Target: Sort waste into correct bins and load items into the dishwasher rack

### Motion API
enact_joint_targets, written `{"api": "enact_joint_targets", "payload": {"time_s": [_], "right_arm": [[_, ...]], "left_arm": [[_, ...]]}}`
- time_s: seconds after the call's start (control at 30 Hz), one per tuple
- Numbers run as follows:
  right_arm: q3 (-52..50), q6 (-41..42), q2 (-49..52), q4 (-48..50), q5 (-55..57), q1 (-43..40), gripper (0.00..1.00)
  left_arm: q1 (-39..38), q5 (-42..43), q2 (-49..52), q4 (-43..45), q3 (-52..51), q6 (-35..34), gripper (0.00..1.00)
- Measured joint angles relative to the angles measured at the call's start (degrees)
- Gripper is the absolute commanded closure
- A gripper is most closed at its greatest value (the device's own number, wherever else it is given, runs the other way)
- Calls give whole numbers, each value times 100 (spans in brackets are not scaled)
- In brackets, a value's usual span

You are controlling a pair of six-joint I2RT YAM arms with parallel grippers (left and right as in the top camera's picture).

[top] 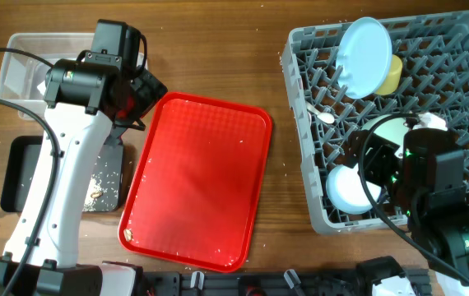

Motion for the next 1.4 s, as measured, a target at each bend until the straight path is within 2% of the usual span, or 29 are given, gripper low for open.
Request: {"api": "enact_joint_targets", "payload": {"time_s": [0.17, 0.3, 0.53, 0.6, 0.8, 0.93, 1.03, 1.17, 1.27, 1.4], "right_arm": [[-4, -442, -74, 166, 2, 0, 0], [-326, -951, -1049, 785, 0, -13, 0], [-2688, -1027, -2533, 2789, -144, -52, 0], [-3628, -1126, -3189, 3888, -177, -83, 0], [-4935, -1259, -3998, 5056, -396, -319, 0], [-5558, -1993, -4354, 5744, -927, -391, 0], [-6013, -2162, -4616, 6277, -1008, -411, 0], [-6113, -2203, -4627, 6349, -1008, -721, 0], [-6116, -2264, -4642, 5895, -1003, -1172, 0], [-6116, -3106, -4642, 5895, -1005, -1443, 0]], "left_arm": [[0, 0, 0, 0, 0, 0, 0], [0, -2, 0, 2, 0, 0, 0], [0, -2, 0, 7, 2, 0, 0], [0, -2, 0, 2, 2, 0, 0], [0, -2, 0, 2, 2, 0, 0], [0, 0, 0, -2, 2, 0, 0], [0, -2, 0, -2, 2, 0, 0], [0, 0, 0, 0, 2, 0, 0], [0, -2, 0, 0, 2, 0, 0], [0, -2, 0, 0, 2, 0, 0]]}}
